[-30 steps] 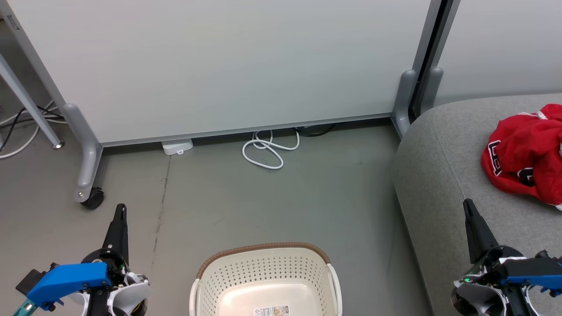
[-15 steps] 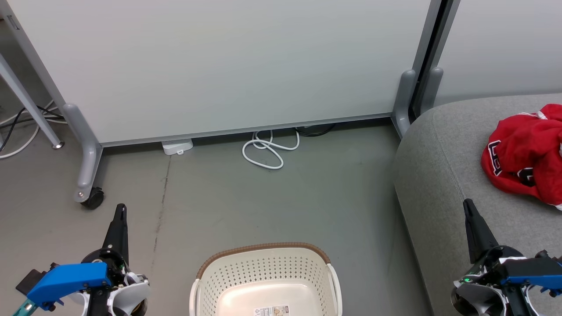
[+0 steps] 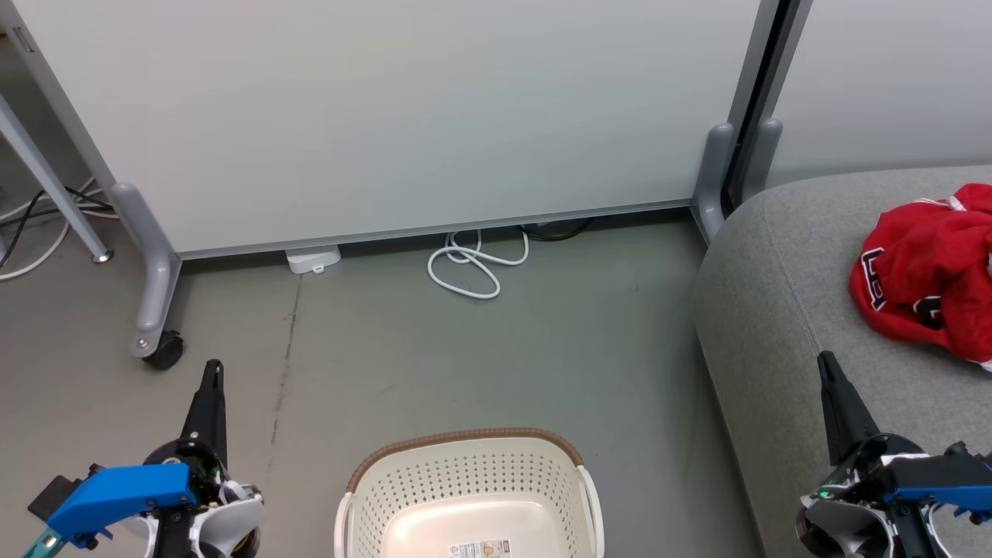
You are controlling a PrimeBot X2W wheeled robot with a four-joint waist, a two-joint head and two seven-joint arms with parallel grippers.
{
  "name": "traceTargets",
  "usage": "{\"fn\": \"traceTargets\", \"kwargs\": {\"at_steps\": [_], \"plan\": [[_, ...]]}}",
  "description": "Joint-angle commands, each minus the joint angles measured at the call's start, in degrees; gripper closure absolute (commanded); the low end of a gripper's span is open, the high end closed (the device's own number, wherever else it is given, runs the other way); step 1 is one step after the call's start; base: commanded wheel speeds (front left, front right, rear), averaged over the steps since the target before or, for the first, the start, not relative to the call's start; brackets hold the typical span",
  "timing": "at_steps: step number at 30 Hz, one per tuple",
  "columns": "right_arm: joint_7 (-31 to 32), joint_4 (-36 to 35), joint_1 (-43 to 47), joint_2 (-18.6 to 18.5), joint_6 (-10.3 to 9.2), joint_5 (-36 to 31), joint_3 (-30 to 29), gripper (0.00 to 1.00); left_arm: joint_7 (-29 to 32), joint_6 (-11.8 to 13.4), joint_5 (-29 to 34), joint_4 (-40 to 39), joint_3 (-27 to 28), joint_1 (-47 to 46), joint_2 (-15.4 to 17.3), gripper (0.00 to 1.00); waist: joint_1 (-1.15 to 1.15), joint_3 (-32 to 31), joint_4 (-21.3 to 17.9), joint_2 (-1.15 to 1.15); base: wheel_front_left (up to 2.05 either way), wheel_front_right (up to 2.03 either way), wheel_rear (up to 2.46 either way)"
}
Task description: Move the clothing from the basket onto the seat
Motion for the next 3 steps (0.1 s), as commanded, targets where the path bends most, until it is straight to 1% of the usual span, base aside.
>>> {"fn": "traceTargets", "kwargs": {"at_steps": [1,3], "plan": [[0.18,0.08,-0.59,0.10,0.04,0.14,-0.08,1.00,0.20,-0.53,-0.14,-0.21,0.14,-0.57,-0.06,1.00,0.00,0.00,0.00,0.00,0.00,0.00,0.00],[0.18,0.08,-0.59,0.10,0.04,0.14,-0.08,1.00,0.20,-0.53,-0.14,-0.21,0.14,-0.57,-0.06,1.00,0.00,0.00,0.00,0.00,0.00,0.00,0.00]]}}
